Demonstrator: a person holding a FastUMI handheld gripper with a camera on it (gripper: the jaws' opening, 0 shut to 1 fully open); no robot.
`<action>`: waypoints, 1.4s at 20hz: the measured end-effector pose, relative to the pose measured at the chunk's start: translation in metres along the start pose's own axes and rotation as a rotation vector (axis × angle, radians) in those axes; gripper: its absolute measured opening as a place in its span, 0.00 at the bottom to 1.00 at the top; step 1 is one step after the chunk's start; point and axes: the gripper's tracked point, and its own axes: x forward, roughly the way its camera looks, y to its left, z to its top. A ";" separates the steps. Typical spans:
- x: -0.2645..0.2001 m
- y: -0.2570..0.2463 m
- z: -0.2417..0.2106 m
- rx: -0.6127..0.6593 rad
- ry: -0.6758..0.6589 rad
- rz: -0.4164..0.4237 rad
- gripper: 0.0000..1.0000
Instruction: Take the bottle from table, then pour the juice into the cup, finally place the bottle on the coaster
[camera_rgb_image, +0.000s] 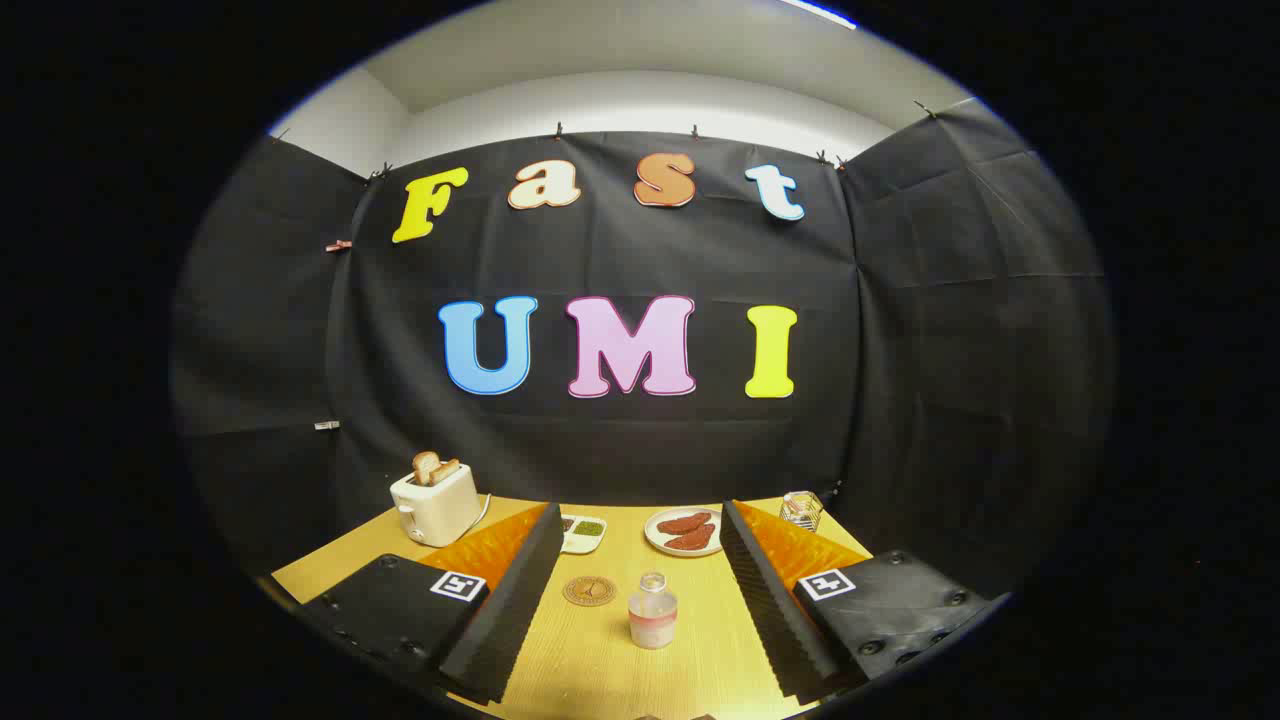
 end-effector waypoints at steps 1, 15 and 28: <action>0.001 0.001 0.000 -0.003 0.001 0.002 0.97; 0.004 0.022 -0.016 -0.041 0.017 0.030 0.97; 0.040 0.009 -0.049 -0.082 0.035 0.010 0.97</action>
